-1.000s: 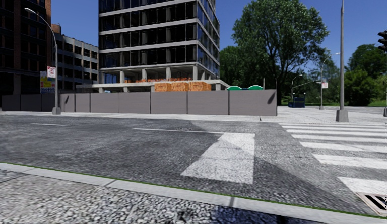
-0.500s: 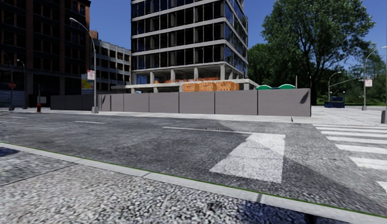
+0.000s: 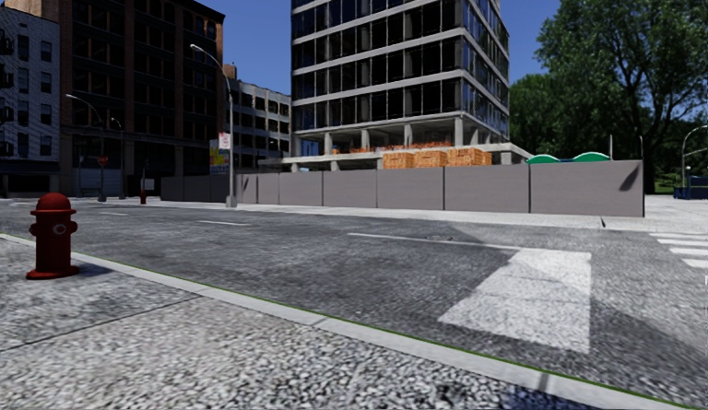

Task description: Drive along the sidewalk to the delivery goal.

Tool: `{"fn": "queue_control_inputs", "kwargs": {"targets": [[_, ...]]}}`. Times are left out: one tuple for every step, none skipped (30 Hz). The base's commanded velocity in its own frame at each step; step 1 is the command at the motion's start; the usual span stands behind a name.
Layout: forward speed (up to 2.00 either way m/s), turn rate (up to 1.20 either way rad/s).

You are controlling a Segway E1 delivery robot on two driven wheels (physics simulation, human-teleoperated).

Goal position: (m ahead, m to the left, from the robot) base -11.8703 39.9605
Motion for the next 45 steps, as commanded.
{"fn": "queue_control_inputs", "kwargs": {"targets": [[0.54, 0.60], [0.54, 0.60], [0.54, 0.60], [0.54, 0.60], [0.54, 0.60], [0.54, 0.60], [0.54, 0.60], [0.55, 0.60], [0.55, 0.60], [0.56, 0.60], [0.56, 0.60], [0.56, 0.60], [0.56, 0.60], [0.56, 0.60], [0.57, 0.60], [0.57, 0.60], [0.57, 0.60], [0.57, 0.60], [0.57, 0.60], [0.57, 0.60], [0.57, 0.60], [0.57, 0.60], [0.57, 0.60], [0.57, 0.60], [0.57, 0.60], [0.57, 0.60], [0.57, 0.60], [0.57, 0.60], [0.57, 0.60], [0.57, 0.60], [0.59, 0.60], [0.63, 0.60], [0.75, 0.60], [0.81, 0.60], [0.83, 0.60], [0.83, 0.60], [0.83, 0.60], [0.83, 0.60], [0.83, 0.60], [0.83, 0.60], [0.88, 0.60], [0.91, 0.60], [0.91, 0.60], [0.91, 0.60], [0.92, 0.60]]}}
